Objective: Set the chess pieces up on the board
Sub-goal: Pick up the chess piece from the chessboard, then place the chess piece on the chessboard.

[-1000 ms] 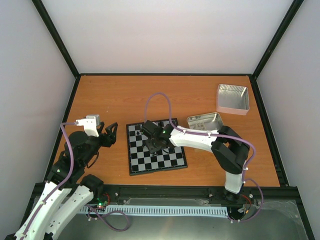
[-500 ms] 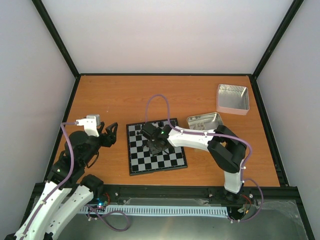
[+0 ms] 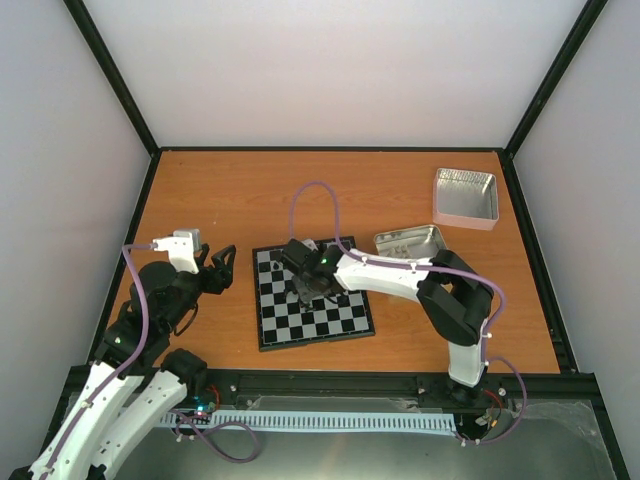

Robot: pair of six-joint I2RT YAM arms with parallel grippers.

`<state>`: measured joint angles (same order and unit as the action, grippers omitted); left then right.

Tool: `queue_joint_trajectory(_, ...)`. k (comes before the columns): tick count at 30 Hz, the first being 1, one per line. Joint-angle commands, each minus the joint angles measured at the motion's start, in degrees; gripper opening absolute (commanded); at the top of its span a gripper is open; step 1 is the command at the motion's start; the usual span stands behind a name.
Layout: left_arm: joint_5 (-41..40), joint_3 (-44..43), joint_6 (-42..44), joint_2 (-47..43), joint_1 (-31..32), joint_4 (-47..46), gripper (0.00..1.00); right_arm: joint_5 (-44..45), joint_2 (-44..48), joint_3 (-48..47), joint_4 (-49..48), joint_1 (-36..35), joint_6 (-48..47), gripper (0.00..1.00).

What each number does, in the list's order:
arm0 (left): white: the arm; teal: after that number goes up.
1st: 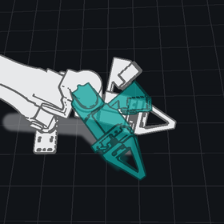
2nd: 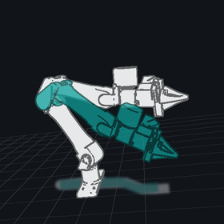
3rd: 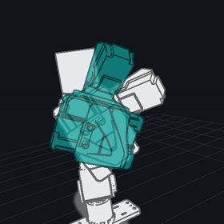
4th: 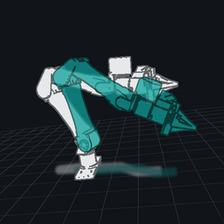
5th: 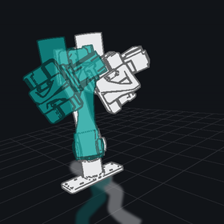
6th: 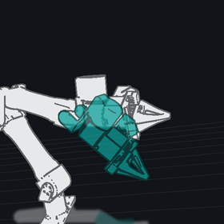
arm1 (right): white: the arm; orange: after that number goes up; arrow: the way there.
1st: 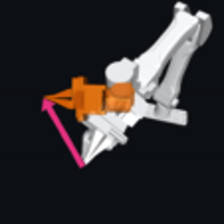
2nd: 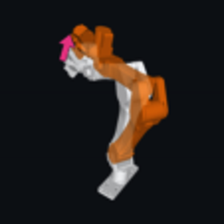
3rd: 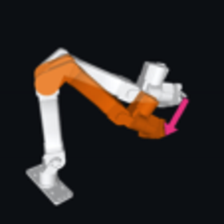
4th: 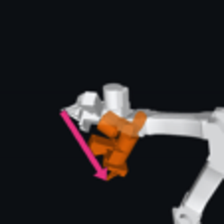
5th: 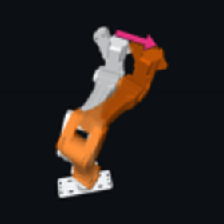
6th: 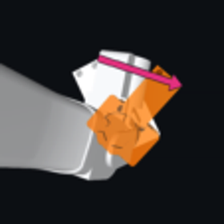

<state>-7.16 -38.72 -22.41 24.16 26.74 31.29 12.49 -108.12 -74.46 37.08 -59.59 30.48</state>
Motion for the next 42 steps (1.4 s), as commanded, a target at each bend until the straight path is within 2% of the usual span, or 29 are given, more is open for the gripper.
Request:
queue_joint_trajectory(1, 0.1, -0.4, -0.1, 0.0, 0.3, -0.5, 0.69, 3.1, -0.3, -4.8, -2.1, 1.8, -0.2, 0.03)
queue_joint_trajectory(14, -0.3, -0.4, -0.3, -0.2, 0.3, -0.4, 0.69, 0.8, -8.1, -13.2, -1.2, 6.7, -0.9, 0.04)
queue_joint_trajectory(32, -0.4, -0.3, -0.3, -0.2, 0.3, -0.4, 0.69, -0.6, -12.4, -13.3, -3.0, 9.0, 0.0, 0.05)
queue_joint_trajectory(35, -0.3, -0.3, -0.3, -0.2, 0.3, -0.4, 0.69, -0.7, -12.7, -13.6, -2.8, 9.1, -0.1, 0.07)
queue_joint_trajectory(42, -0.2, -0.3, -0.3, -0.1, 0.3, -0.4, 0.69, -0.6, -9.1, -12.6, -2.1, 9.1, 0.1, 0.20)
